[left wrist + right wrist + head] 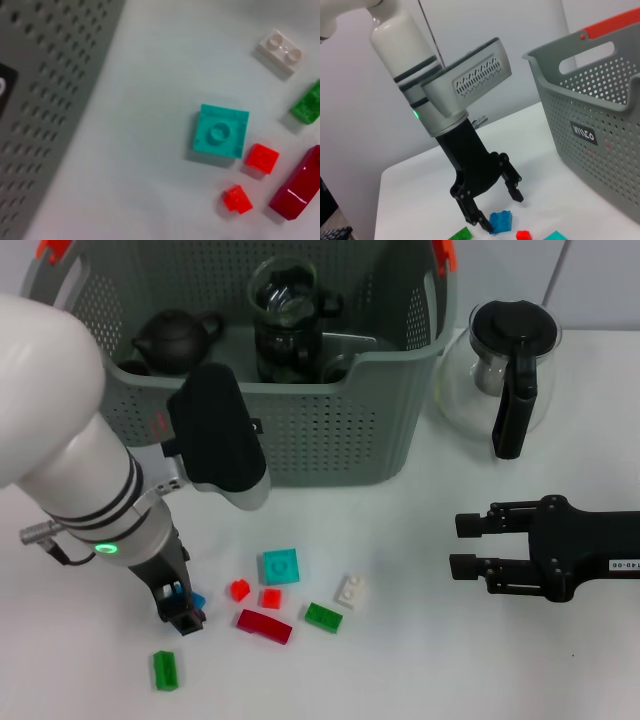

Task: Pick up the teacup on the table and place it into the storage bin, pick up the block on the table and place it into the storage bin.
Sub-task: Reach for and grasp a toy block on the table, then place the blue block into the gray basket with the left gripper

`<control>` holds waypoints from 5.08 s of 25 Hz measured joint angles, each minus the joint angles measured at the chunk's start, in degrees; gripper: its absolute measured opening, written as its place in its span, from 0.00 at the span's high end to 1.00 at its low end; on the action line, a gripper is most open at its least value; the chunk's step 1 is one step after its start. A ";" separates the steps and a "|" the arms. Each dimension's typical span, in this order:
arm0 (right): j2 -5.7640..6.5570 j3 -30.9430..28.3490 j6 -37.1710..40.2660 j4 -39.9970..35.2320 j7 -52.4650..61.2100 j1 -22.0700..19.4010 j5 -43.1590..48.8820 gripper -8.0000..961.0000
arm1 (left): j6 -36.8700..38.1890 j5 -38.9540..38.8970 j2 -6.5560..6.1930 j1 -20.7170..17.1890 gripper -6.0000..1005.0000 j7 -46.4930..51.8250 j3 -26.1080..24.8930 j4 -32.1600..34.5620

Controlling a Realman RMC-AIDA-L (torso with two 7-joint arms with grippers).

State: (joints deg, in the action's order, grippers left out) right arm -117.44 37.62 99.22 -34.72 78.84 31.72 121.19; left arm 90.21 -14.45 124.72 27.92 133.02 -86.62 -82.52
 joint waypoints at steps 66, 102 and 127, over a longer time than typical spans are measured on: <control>0.11 0.00 -0.02 0.00 0.14 0.02 0.01 0.38 | -4.78 4.34 -0.17 0.92 0.61 2.48 0.22 4.70; 0.11 0.00 0.32 0.00 0.53 0.09 0.01 0.38 | 9.54 -44.50 -4.68 10.18 0.62 -18.25 -52.46 -3.27; 0.08 -0.45 0.88 0.00 0.12 0.00 -0.17 0.38 | -42.81 -15.39 -3.51 27.54 0.54 -11.65 -31.92 35.51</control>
State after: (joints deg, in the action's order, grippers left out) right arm -117.36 37.16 100.10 -34.72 78.96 31.72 121.02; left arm 47.41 -29.84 121.20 55.47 121.37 -118.54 -47.00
